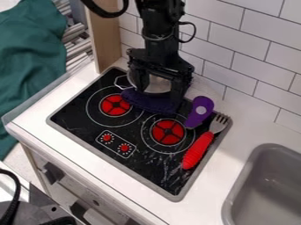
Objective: Move the red fork to the left side of the stove
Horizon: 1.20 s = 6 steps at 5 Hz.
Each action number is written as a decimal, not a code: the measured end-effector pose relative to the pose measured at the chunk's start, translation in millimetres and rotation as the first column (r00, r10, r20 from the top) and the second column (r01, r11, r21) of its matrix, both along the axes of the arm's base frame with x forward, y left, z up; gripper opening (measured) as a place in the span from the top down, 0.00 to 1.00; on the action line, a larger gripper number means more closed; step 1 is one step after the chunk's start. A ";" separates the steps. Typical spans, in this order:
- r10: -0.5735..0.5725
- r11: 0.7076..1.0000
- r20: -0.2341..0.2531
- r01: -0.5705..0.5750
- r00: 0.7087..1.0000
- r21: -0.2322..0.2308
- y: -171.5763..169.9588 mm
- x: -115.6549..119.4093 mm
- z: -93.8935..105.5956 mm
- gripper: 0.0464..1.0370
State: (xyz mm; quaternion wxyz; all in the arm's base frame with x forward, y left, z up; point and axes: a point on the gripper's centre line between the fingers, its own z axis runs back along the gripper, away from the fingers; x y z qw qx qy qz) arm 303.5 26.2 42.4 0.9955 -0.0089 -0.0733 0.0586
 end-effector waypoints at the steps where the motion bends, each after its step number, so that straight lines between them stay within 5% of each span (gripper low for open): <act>1: 0.002 1.000 -0.036 -0.002 0.999 -0.008 -2.1 -5.0 -10.6 0.03; 4: -0.139 0.987 -0.084 0.131 0.987 -0.094 -66.3 -12.1 -62.8 0.03; 6: -0.154 0.984 -0.095 0.144 0.983 -0.104 -82.1 7.0 -84.5 0.03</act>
